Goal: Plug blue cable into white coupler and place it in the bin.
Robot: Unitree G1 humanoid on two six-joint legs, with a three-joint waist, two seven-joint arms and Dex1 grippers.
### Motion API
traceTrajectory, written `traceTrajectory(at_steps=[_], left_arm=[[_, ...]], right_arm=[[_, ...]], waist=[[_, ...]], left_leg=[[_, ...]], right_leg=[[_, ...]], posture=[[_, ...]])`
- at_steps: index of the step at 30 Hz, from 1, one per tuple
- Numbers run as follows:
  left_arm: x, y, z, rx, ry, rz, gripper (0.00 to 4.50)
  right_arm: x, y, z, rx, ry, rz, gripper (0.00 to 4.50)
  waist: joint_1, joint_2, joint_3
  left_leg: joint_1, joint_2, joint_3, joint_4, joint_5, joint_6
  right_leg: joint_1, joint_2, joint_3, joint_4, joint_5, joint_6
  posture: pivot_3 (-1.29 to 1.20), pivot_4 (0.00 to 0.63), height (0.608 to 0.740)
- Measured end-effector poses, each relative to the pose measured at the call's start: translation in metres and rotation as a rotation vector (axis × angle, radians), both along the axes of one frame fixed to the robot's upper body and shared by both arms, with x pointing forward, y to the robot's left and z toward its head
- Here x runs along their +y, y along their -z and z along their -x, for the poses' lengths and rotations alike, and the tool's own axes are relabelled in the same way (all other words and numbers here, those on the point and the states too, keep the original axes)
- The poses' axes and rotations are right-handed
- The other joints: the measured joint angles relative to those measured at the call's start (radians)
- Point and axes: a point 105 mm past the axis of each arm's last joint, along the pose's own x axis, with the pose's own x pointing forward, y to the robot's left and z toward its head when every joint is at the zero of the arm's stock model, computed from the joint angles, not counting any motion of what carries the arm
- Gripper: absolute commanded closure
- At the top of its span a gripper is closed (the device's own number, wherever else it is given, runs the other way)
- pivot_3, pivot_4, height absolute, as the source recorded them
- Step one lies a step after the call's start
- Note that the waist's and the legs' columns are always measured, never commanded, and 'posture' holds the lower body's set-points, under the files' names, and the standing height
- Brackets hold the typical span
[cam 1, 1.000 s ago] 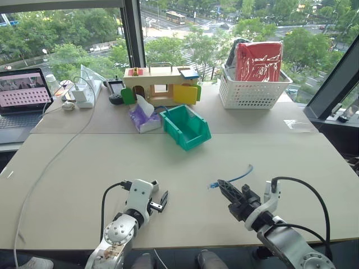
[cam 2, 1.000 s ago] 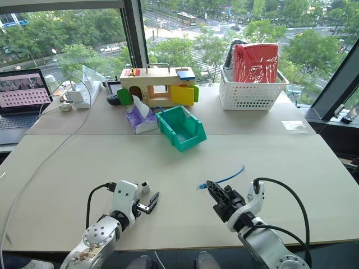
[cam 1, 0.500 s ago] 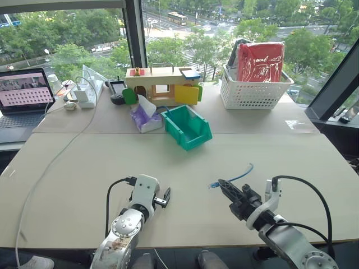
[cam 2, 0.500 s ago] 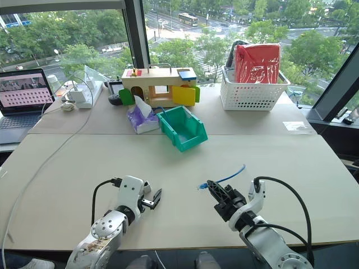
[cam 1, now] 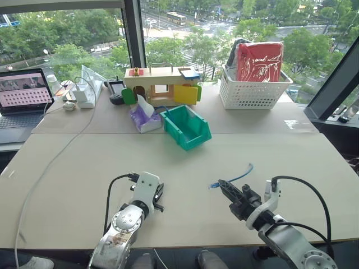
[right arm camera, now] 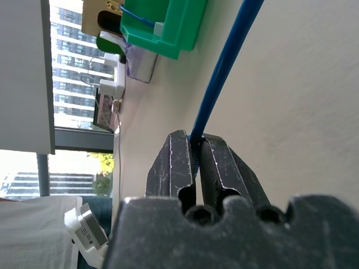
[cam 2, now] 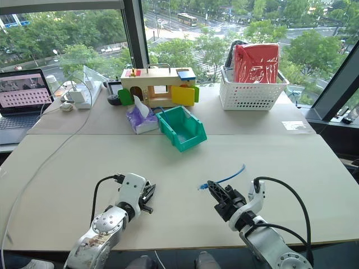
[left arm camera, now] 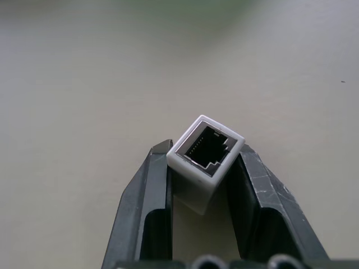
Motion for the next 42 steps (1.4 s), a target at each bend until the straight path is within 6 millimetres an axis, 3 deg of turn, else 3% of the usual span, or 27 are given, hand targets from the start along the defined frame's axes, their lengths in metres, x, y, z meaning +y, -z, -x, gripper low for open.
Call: traceTrajectory(at_steps=[3, 9, 13, 16, 22, 37, 39, 42], left_arm=[[0.000, 0.000, -0.001, -0.022, 0.092, -0.034, 3.66], [-0.009, 0.000, 0.001, -0.076, 0.452, -0.100, 3.66], [-0.017, -0.006, 0.002, -0.111, 0.759, -0.050, 3.66], [-0.018, -0.009, -0.008, -0.126, 0.863, -0.028, 3.66], [-0.021, -0.002, -0.026, -0.100, 0.973, 0.022, 3.66], [-0.027, 0.003, -0.038, -0.117, 1.068, -0.015, 3.66], [-0.028, 0.004, -0.040, -0.113, 1.067, -0.018, 2.65], [-0.030, 0.004, -0.042, -0.108, 1.065, -0.013, 1.86]], right_arm=[[0.000, 0.000, 0.000, -0.003, 0.000, -0.004, 4.50], [0.001, -0.002, -0.005, -0.015, 0.004, -0.009, 4.50], [0.001, -0.001, -0.007, -0.022, 0.011, -0.013, 4.50], [0.001, -0.002, -0.009, -0.029, 0.015, -0.017, 4.50], [0.002, -0.003, -0.012, -0.039, 0.028, -0.021, 4.50], [0.002, -0.006, -0.016, -0.062, 0.043, -0.028, 4.50], [0.002, -0.006, -0.017, -0.063, 0.044, -0.029, 4.50], [0.002, -0.006, -0.017, -0.065, 0.044, -0.029, 4.50]], waist=[[0.000, 0.000, 0.000], [0.001, 0.000, 0.000], [0.002, 0.000, 0.000], [0.003, 0.000, 0.000], [0.000, 0.000, 0.000], [0.004, 0.000, 0.000], [0.005, 0.000, 0.000], [0.007, 0.000, -0.001]], left_leg=[[0.000, 0.000, 0.000, 0.000, 0.000, 0.000], [-0.001, 0.000, 0.001, 0.000, 0.000, 0.000], [-0.003, -0.001, 0.002, -0.001, 0.000, 0.000], [-0.003, -0.003, 0.002, 0.000, 0.000, 0.000], [-0.004, -0.005, 0.001, 0.000, 0.000, 0.000], [-0.002, -0.006, -0.001, 0.002, 0.000, 0.000], [-0.001, -0.006, -0.001, 0.002, 0.000, 0.000], [-0.001, -0.006, -0.001, 0.002, 0.000, 0.001]], right_leg=[[0.000, 0.000, 0.000, 0.000, 0.000, 0.000], [-0.002, -0.002, 0.000, -0.001, 0.000, -0.001], [-0.002, -0.006, -0.001, -0.001, 0.000, 0.000], [-0.001, -0.007, -0.001, -0.001, 0.001, 0.003], [-0.001, -0.006, -0.002, -0.001, 0.004, 0.007], [0.002, -0.006, -0.003, 0.000, 0.004, 0.009], [0.003, -0.006, -0.003, 0.000, 0.003, 0.011], [0.003, -0.006, -0.003, 0.000, 0.003, 0.011]], posture=[[0.00, 0.150, 0.715], [0.00, 0.150, 0.715], [0.00, 0.150, 0.715], [0.00, 0.150, 0.715], [0.00, 0.150, 0.715], [0.00, 0.150, 0.715], [0.00, 0.150, 0.715], [0.00, 0.150, 0.715]])
